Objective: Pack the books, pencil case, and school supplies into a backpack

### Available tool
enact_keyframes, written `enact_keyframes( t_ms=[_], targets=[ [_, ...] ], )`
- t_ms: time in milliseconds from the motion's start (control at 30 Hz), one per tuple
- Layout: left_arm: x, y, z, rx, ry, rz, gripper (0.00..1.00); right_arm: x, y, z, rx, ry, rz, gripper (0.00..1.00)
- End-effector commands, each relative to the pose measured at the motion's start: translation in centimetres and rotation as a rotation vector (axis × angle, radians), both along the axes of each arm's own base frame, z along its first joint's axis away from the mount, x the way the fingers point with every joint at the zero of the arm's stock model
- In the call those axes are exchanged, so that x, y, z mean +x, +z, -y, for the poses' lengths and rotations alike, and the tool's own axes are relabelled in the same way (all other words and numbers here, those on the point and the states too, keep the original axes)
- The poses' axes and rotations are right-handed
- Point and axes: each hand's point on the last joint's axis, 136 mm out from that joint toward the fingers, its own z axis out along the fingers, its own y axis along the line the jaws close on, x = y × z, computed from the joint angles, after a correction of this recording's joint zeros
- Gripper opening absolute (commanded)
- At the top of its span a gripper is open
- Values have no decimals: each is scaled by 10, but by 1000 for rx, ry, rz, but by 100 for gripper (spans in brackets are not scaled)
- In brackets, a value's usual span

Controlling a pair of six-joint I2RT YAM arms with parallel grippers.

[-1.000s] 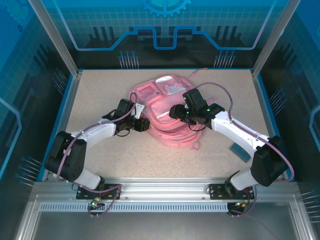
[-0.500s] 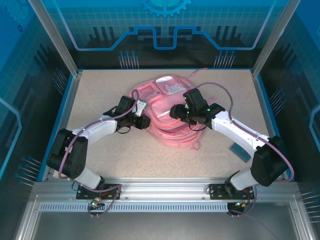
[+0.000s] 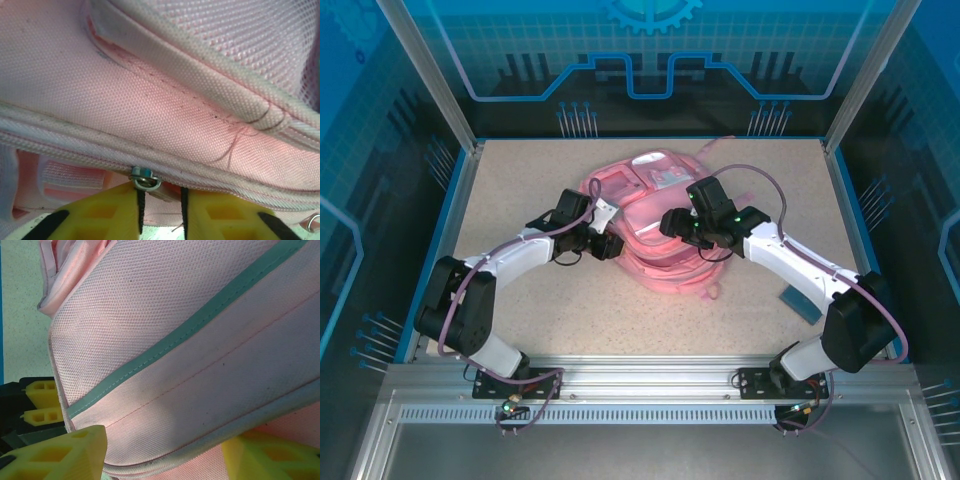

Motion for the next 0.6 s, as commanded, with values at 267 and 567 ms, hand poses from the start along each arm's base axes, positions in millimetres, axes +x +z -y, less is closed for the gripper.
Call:
enact_keyframes(
  t_ms=[267,567],
  targets=[
    [6,10,12,-47,-43,21,40,3,8,-1,18,2,8,63],
    [24,-4,1,10,64,10,30,3,8,1,13,-3,10,63]
  ],
)
